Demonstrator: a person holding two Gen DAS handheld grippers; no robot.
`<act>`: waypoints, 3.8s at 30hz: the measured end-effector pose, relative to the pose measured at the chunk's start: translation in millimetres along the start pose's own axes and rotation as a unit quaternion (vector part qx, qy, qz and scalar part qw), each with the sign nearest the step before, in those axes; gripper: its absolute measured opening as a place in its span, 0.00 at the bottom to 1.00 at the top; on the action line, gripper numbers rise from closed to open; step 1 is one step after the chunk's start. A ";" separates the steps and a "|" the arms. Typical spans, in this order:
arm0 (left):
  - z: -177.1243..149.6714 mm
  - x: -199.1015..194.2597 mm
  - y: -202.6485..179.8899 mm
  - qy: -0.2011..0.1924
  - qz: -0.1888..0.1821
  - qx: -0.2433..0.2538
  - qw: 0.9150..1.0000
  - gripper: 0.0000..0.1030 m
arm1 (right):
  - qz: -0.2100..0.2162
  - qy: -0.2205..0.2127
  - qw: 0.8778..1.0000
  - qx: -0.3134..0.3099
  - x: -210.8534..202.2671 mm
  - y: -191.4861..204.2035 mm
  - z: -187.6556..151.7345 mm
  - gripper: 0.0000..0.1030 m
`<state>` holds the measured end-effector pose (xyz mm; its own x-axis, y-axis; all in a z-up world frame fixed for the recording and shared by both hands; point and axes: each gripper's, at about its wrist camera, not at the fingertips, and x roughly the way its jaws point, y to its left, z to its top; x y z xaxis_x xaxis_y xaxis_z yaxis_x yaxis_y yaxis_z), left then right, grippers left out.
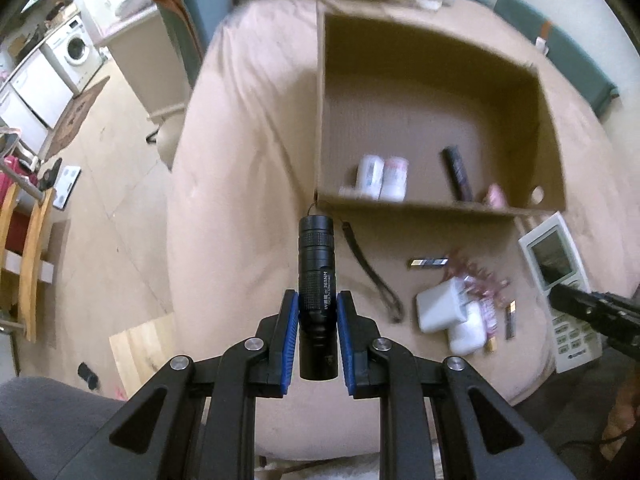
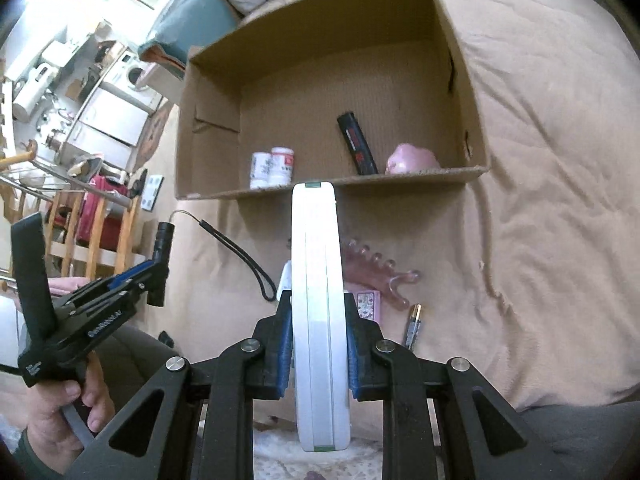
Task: Organize rigid objects
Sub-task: 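Carry the flashlight and remote control into the box with both tools, then open both tools to release the items and lift out of the box, then grasp the white plug charger with the left tool while the right tool reaches the pink comb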
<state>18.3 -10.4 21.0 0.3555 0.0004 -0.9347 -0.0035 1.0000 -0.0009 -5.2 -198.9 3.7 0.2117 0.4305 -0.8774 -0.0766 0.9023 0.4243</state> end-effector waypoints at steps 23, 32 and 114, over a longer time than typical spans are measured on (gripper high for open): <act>133.1 -84.4 -32.9 -0.154 -0.010 0.027 0.988 0.17 | 0.014 -0.101 0.995 -0.015 -57.2 17.5 104.4 0.23; 131.7 29.7 -51.7 -0.071 -0.005 0.054 0.996 0.17 | -0.013 -0.049 0.999 0.010 15.8 -12.3 133.6 0.23; 59.6 45.2 -26.2 -0.019 -0.029 0.015 0.999 0.67 | -0.014 -0.060 0.998 0.008 7.0 -11.9 68.1 0.82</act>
<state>90.2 -36.4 0.0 0.3894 -0.0583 -0.9192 0.0468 0.9980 -0.0435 63.5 -208.2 7.7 0.3296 0.3989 -0.8557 -0.0546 0.9129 0.4045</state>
